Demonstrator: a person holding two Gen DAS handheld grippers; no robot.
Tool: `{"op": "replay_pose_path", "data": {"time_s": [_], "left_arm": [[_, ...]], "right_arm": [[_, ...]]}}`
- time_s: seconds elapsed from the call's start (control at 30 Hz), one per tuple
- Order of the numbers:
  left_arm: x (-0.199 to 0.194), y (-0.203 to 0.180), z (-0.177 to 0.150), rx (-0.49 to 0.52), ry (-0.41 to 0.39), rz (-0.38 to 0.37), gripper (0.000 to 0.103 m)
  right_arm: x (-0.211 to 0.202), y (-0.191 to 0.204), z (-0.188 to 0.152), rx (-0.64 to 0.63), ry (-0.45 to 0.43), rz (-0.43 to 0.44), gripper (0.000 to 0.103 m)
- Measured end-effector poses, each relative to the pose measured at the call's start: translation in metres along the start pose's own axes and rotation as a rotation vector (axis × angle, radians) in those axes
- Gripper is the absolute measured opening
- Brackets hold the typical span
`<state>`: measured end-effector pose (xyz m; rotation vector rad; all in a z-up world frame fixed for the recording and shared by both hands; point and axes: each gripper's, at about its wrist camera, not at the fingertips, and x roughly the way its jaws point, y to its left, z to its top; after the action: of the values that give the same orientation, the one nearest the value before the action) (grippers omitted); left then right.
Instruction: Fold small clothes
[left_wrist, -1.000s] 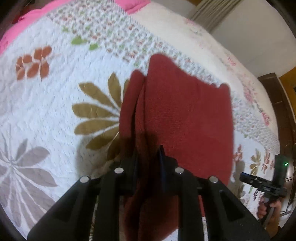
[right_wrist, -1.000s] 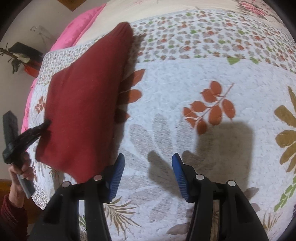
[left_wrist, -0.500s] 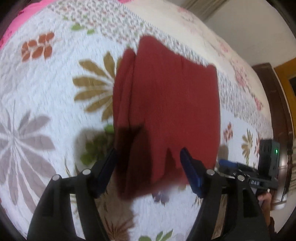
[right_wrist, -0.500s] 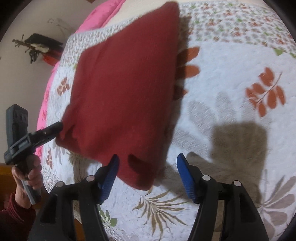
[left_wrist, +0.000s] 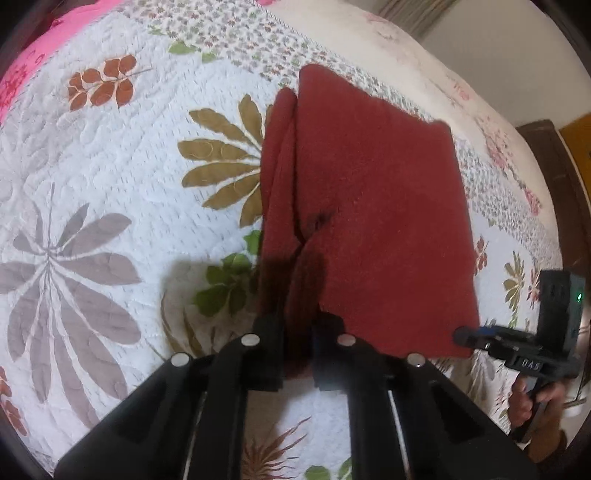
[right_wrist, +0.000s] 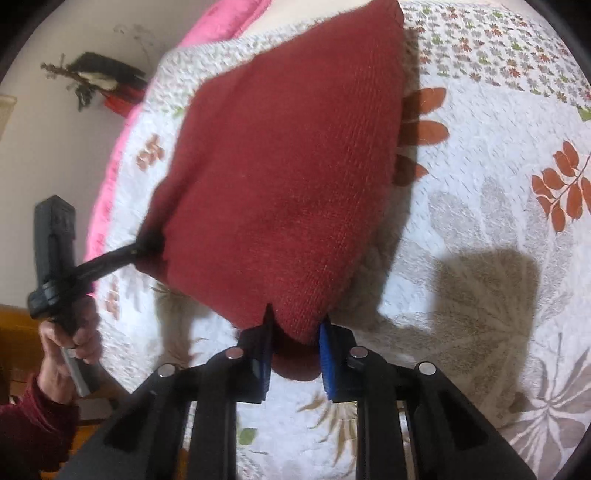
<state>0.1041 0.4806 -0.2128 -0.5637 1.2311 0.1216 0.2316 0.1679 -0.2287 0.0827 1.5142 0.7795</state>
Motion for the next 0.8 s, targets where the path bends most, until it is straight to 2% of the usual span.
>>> {"op": "replay_pose_path", "data": {"time_s": [0.13,0.23,0.27,0.3,0.33,0.37,0.43,0.5,0.6,0.7,0.8], "left_arm": [[0.030,0.000,-0.004,0.033,0.022,0.061,0.010],[0.037,0.000,-0.002,0.025,0.025,0.065,0.011],[0.036,-0.001,-0.001,0.027,0.028,0.066,0.016],[0.033,-0.002,0.000,0.031,0.033,0.068,0.019],[0.027,-0.002,0.001,0.031,0.038,0.071,0.030],[0.022,-0.003,0.003,0.029,0.038,0.075,0.048],[0.006,0.000,0.008,0.030,0.014,0.080,0.061],[-0.009,0.000,0.019,0.031,-0.022,0.063,0.064],[-0.014,-0.007,0.054,0.025,-0.067,0.054,0.066],[-0.001,-0.022,0.095,0.038,-0.090,0.040,0.066],[0.020,-0.031,0.127,0.003,-0.078,0.013,0.066]], "right_arm": [[0.027,-0.010,-0.004,0.002,0.048,-0.071,0.022],[0.029,-0.011,-0.004,-0.014,0.055,-0.078,0.025],[0.028,-0.011,-0.003,-0.022,0.066,-0.076,0.028],[0.027,-0.010,-0.001,-0.027,0.072,-0.075,0.034],[0.023,-0.011,0.001,-0.029,0.077,-0.077,0.042],[0.016,-0.011,0.003,-0.032,0.071,-0.074,0.043],[-0.001,-0.008,0.010,-0.055,0.032,-0.067,0.044],[-0.022,-0.013,0.022,-0.053,-0.015,-0.070,0.049],[-0.040,-0.021,0.051,-0.047,-0.066,-0.098,0.049],[-0.047,-0.027,0.080,-0.026,-0.110,-0.135,0.050],[-0.046,-0.030,0.095,-0.013,-0.126,-0.150,0.050]]}}
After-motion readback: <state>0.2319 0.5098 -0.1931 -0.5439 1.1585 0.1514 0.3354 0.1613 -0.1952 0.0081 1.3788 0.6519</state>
